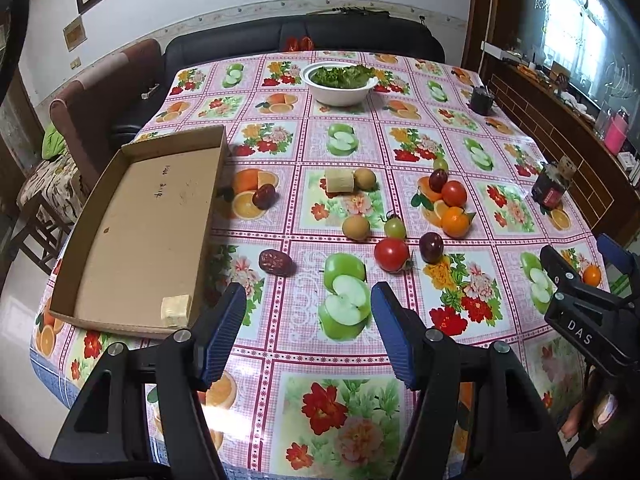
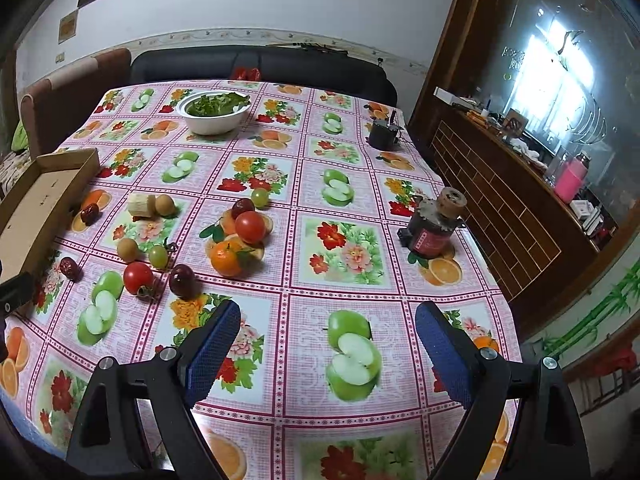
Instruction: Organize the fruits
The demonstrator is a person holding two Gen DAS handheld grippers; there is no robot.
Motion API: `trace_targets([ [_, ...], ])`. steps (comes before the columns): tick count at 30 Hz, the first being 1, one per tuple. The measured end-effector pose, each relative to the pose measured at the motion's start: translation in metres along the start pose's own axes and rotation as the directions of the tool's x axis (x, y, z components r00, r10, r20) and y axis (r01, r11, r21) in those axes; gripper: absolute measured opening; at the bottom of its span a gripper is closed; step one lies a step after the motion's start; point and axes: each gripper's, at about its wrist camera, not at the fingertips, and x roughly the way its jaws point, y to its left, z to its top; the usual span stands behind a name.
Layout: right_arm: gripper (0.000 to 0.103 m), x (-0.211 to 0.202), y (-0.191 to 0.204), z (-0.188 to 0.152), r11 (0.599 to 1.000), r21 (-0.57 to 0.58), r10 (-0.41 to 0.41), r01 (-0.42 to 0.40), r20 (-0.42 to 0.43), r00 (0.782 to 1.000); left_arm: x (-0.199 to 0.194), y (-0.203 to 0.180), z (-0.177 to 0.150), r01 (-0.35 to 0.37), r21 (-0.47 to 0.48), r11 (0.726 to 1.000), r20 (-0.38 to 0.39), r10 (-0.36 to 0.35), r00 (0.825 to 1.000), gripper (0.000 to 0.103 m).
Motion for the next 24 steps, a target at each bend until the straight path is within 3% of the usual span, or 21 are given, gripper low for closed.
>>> trace_targets([
  [24,0.091,0.015,-0.017,-0.005,0.999,0.042,0.025,-0.024,-0.027,0.999,0.014,-0.015,0.001,0.01,0.035,0.999,-0.055,-0.008,0.998,0.064],
])
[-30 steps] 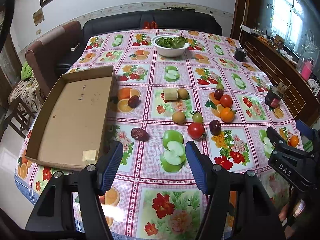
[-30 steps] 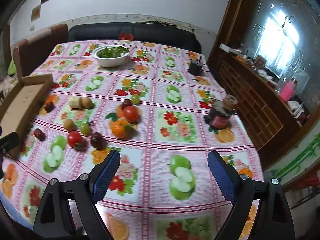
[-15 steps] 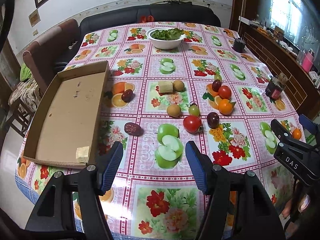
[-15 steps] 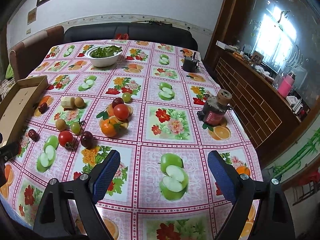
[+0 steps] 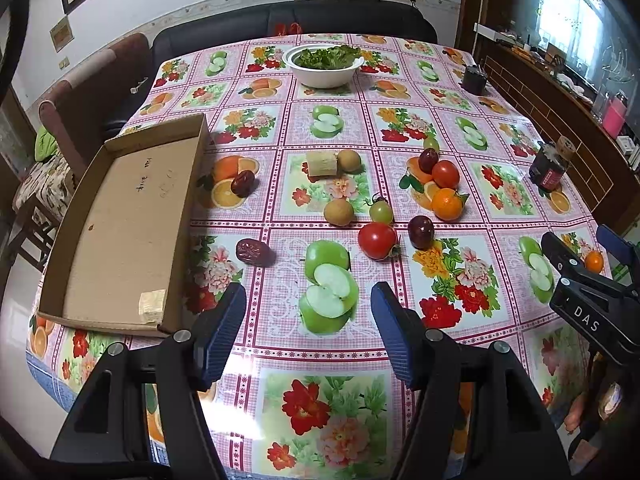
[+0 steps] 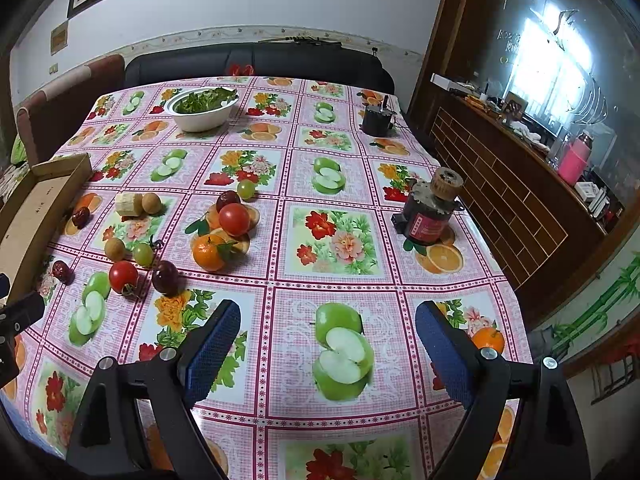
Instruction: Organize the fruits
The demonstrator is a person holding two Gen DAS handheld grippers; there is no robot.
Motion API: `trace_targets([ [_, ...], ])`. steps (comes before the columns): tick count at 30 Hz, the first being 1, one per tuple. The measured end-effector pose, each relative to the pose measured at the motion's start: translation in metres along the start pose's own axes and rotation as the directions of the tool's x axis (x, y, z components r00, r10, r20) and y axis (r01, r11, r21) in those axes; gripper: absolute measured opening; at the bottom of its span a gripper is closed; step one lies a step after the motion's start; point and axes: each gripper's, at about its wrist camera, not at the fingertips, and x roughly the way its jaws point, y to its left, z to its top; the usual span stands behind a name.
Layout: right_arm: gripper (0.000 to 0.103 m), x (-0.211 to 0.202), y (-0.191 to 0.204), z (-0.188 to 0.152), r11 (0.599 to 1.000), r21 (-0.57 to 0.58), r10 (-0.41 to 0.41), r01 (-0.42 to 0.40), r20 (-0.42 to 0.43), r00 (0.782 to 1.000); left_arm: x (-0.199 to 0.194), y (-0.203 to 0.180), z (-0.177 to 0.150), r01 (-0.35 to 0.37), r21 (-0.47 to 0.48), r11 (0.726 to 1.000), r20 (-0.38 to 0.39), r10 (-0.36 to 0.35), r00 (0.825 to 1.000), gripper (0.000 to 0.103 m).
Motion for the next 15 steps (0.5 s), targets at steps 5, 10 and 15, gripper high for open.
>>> trace_targets([
  [5,0.091,0.0025,0.0012,0.0003,1.0,-0.003,-0.001,0.001,-0.006,1.0,0.0027,-0.0006,0.0,-0.004,0.003,1.0,-0.002,0.004,1.0,0.064],
  [10,0.091,0.003,0.0029,0.0001,1.0,-0.006,0.001,-0.002,-0.008,1.0,0.0056,0.0007,0.0004,-0.006,0.003,1.0,-0.008,0.006,1.0,0.064],
  [15,0.091,0.0037,0.0055,0.001,1.0,-0.012,0.0,-0.001,-0.011,1.0,0.0054,0.0039,-0.0001,-0.012,-0.005,1.0,-0.001,0.012,1.0,0.064],
])
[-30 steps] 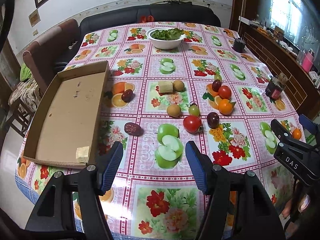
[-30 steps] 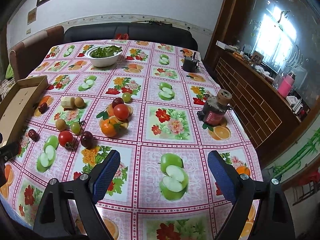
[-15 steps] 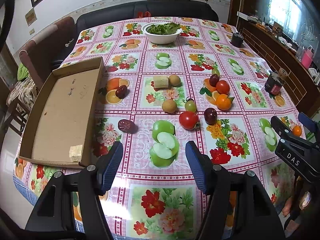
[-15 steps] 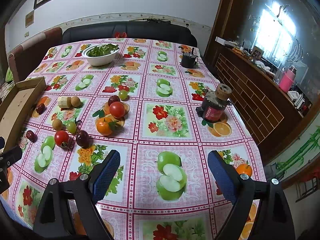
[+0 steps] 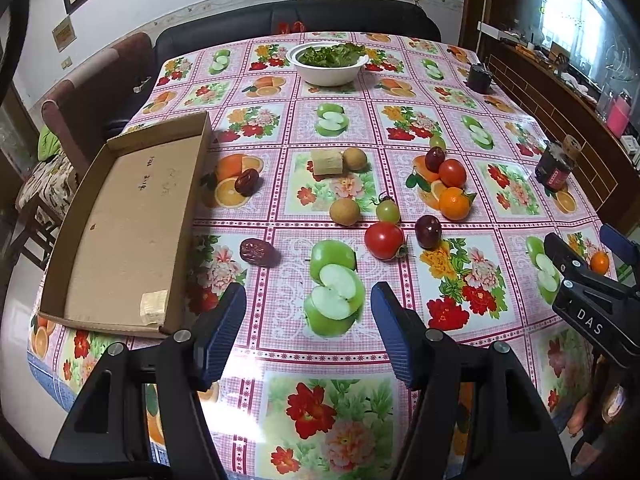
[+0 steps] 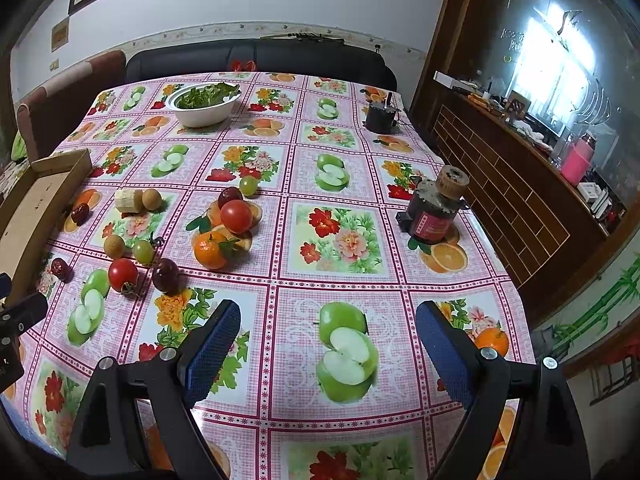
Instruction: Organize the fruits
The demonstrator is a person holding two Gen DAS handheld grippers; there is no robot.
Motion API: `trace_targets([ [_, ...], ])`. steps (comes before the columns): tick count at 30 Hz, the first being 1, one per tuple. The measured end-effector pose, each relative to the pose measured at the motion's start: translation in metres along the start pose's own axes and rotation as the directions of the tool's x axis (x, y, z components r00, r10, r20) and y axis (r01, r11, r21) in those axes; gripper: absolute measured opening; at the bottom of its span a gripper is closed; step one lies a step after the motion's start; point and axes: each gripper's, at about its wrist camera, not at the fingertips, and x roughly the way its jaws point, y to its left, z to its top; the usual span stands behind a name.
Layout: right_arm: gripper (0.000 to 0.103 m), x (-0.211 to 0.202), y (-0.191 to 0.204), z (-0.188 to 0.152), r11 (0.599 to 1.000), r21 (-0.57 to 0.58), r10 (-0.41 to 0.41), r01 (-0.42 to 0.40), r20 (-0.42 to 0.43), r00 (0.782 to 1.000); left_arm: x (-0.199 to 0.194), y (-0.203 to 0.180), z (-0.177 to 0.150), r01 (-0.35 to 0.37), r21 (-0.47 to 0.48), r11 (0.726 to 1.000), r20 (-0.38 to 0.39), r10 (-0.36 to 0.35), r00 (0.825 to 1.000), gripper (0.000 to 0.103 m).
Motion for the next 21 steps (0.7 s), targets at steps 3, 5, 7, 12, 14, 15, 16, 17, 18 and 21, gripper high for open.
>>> trace_targets([
  [3,0.091,-0.001,0.003,0.0,1.0,-0.008,-0.001,0.001,0.001,1.0,0.001,0.002,0.0,0.002,-0.005,1.0,-0.003,-0.003,1.0,0.064],
  [5,0.091,-0.002,0.005,0.0,1.0,-0.014,-0.003,0.003,-0.001,1.0,0.0,0.002,-0.001,0.006,-0.006,1.0,-0.004,-0.006,1.0,0.064],
  [7,0.091,-0.002,0.006,0.0,1.0,-0.019,-0.004,0.004,-0.002,1.0,0.0,0.002,0.0,0.004,-0.006,1.0,-0.003,-0.004,1.0,0.064],
  [12,0.091,-0.002,0.012,0.0,0.999,-0.034,-0.005,0.004,-0.008,1.0,0.002,0.003,-0.001,0.012,-0.009,1.0,-0.011,-0.012,1.0,0.064],
  [14,0.091,-0.001,0.013,0.0,0.999,-0.036,0.005,-0.005,-0.011,1.0,0.004,0.006,-0.001,0.032,-0.018,0.999,-0.024,-0.033,0.999,0.064],
  [15,0.091,0.0,0.012,-0.001,0.999,-0.033,0.02,-0.021,-0.017,1.0,0.005,0.008,-0.002,0.052,-0.026,0.998,-0.034,-0.053,0.998,0.064],
  [16,0.091,0.001,0.01,-0.001,0.999,-0.026,0.036,-0.037,-0.024,0.999,0.006,0.011,-0.003,0.065,-0.031,0.997,-0.037,-0.066,0.997,0.064],
  [17,0.091,0.002,0.006,-0.002,0.999,-0.014,0.051,-0.051,-0.028,0.998,0.007,0.013,-0.004,0.071,-0.035,0.997,-0.037,-0.073,0.997,0.064],
  [18,0.091,0.002,0.002,-0.003,0.998,-0.003,0.063,-0.063,-0.028,0.998,0.008,0.016,-0.005,0.078,-0.041,0.996,-0.035,-0.079,0.996,0.064],
  [21,0.091,0.004,-0.015,-0.01,0.989,0.048,0.14,-0.139,-0.026,0.99,0.011,0.024,-0.009,0.131,-0.075,0.989,-0.041,-0.135,0.99,0.064],
])
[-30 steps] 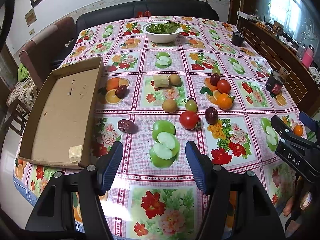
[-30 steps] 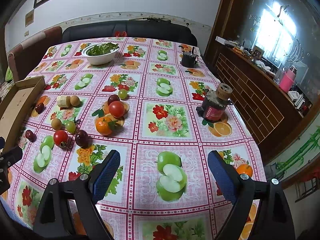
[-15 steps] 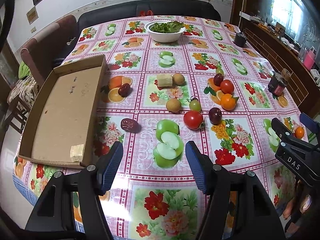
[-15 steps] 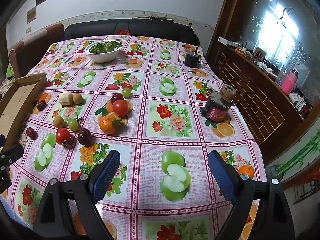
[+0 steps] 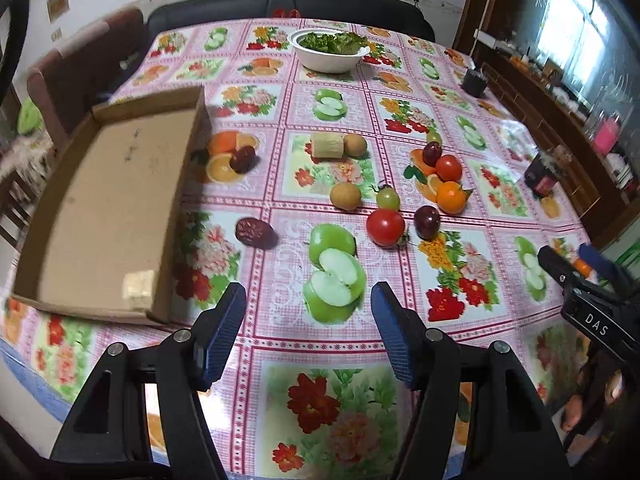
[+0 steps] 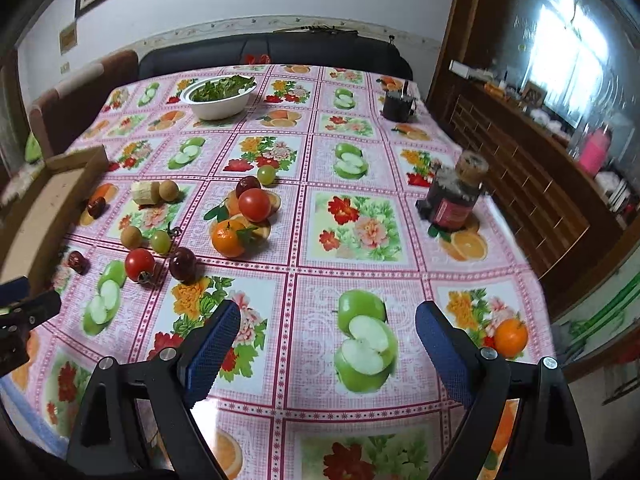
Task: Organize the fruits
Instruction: 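Grasp the red date with the left tool while the right tool grasps a mandarin orange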
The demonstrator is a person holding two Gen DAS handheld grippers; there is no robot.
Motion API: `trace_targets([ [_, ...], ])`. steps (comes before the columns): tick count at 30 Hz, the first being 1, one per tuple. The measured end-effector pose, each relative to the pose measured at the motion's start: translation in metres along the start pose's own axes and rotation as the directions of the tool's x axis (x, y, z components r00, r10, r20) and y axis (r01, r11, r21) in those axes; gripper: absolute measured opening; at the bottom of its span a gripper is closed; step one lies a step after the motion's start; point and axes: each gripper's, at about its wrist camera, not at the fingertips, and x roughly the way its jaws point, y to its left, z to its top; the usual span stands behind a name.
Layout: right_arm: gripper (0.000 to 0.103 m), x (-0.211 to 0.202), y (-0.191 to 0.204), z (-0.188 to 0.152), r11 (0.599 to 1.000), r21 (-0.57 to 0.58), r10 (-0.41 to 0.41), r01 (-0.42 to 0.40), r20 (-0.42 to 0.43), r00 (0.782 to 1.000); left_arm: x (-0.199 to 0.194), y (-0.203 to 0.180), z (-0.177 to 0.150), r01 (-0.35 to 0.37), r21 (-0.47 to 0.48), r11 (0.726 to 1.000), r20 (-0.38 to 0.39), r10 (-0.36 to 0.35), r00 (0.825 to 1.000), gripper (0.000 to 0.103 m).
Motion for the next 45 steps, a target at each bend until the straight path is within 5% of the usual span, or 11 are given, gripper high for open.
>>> trace_targets([
  [6,0.084,0.009,-0.008,-0.003,0.99,0.028,0.137,-0.137,0.003,0.991,0.014,0.008,-0.004,0.139,-0.031,0.99,-0.052,-0.14,0.989,0.064],
  [11,0.079,0.025,0.01,0.006,0.977,0.0,0.212,-0.212,-0.028,0.977,0.031,0.005,0.001,0.158,-0.039,0.987,-0.078,-0.161,0.984,0.064],
  [14,0.067,0.037,0.02,0.018,0.971,-0.011,0.236,-0.237,-0.044,0.971,0.035,0.013,0.008,0.182,-0.069,0.981,-0.08,-0.187,0.979,0.064],
  [23,0.067,0.061,0.031,0.034,0.963,-0.016,0.268,-0.269,-0.063,0.961,0.053,0.042,0.027,0.091,-0.066,0.994,-0.055,-0.094,0.994,0.064],
  [26,0.06,0.073,0.033,0.037,0.96,-0.005,0.279,-0.28,-0.085,0.957,0.067,0.044,0.033,0.062,-0.071,0.996,-0.066,-0.067,0.996,0.064],
  [34,0.054,0.095,0.038,0.045,0.956,0.005,0.292,-0.293,-0.108,0.95,0.082,0.038,0.045,-0.06,0.025,0.998,-0.04,0.061,0.997,0.064],
  [40,0.049,0.108,0.046,0.049,0.947,0.013,0.319,-0.32,-0.122,0.94,0.089,0.036,0.047,-0.083,0.084,0.993,-0.018,0.085,0.996,0.047],
  [42,0.049,0.113,0.051,0.049,0.945,0.014,0.325,-0.326,-0.129,0.937,0.087,0.041,0.047,-0.085,0.075,0.994,-0.016,0.087,0.996,0.03],
  [44,0.048,0.113,0.054,0.05,0.949,0.007,0.313,-0.314,-0.117,0.943,0.083,0.049,0.048,-0.053,0.054,0.997,-0.013,0.054,0.998,0.027],
  [45,0.034,0.113,0.054,0.05,0.943,0.01,0.331,-0.332,-0.114,0.937,0.081,0.05,0.047,-0.034,0.042,0.999,-0.016,0.035,0.999,0.027],
])
